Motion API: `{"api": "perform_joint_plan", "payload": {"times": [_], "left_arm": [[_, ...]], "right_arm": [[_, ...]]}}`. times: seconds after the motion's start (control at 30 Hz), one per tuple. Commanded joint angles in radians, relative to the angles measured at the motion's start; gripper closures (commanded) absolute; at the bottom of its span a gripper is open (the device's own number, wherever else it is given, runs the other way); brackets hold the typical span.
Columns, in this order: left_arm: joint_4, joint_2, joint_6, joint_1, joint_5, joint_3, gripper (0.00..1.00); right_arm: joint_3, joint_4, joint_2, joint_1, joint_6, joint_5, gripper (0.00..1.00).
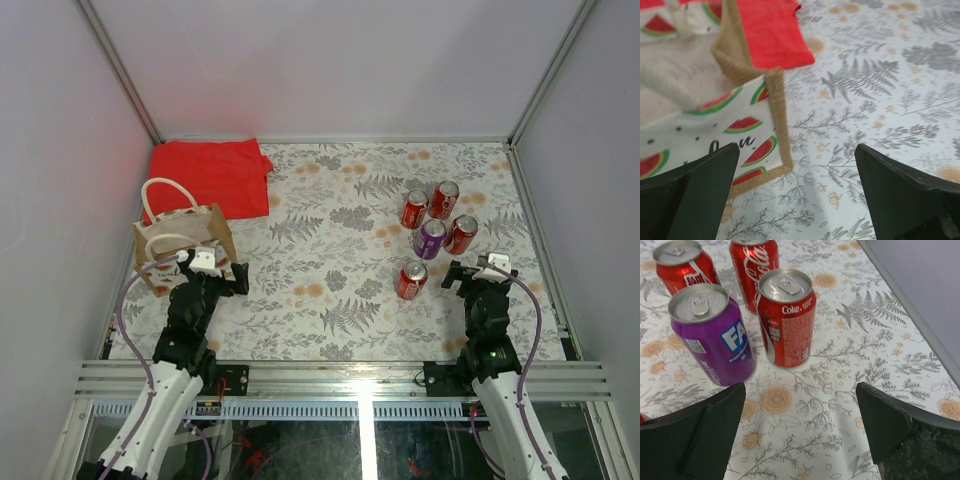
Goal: Place the beverage into the canvas bag
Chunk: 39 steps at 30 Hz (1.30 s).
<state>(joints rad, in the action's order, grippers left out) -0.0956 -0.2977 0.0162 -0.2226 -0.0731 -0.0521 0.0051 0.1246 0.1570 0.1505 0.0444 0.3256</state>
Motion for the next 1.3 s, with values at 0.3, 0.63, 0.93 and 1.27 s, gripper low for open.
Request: {"api": "perform_joint_plan", "payload": {"times": [0.3, 0.63, 0.93, 1.27], "left_arm": [[0.323, -0.062, -0.014, 0.005, 0.302, -0.593, 0.0], [0.832, -0.662, 0.01, 0.043, 0.161, -1.343, 0.0], [1.04, -0.903, -0.056, 0.466, 0.425, -1.598, 0.11], [1.202, -1.056, 0.111, 0.806, 0.498, -1.59, 0.12]], "right_arm": [[0.183, -0.126, -0.098, 0.006, 0.044, 0.227, 0.01], [0.631, -0.472, 0.459, 0.005, 0.231, 0.115, 0.01], [0.814, -0.631, 0.622, 0.006, 0.273, 0.006, 0.05], [0.769, -0.726, 0.464, 0.005, 0.267, 0.023, 0.12]]}}
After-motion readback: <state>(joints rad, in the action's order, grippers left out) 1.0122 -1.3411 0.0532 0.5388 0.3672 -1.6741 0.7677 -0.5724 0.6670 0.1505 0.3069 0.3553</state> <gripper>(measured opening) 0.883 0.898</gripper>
